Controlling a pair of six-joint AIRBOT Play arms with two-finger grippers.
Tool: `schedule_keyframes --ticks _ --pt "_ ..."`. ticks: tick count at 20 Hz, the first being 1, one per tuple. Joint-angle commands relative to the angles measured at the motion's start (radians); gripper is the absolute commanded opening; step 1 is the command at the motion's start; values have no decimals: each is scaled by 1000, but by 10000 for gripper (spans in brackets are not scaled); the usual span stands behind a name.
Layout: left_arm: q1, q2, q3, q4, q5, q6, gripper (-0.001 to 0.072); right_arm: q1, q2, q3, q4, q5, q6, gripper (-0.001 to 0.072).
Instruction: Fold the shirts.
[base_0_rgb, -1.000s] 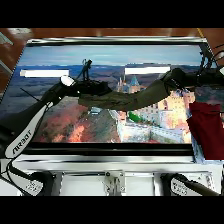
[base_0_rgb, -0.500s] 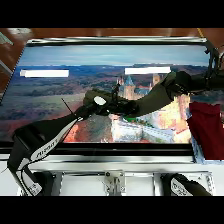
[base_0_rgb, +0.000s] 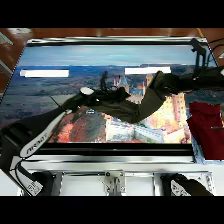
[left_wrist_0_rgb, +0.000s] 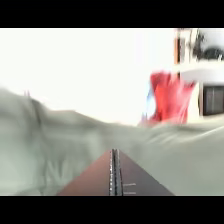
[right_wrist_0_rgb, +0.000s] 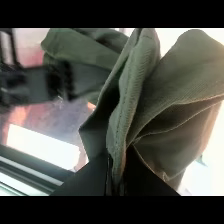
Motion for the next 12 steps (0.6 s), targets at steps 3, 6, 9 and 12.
schedule_keyframes --ticks 3,6,9,12 --pt "284 253 1 143 -81 37 38 241 -137 1 -22 -325 32 70" --pt "440 416 1 147 -198 87 38 385 -280 1 -22 -542 63 70" --pt "557 559 1 147 -319 88 39 493 -452 1 -6 -746 127 104" --pt "613 645 1 150 -416 108 39 540 -571 1 197 -892 139 574"
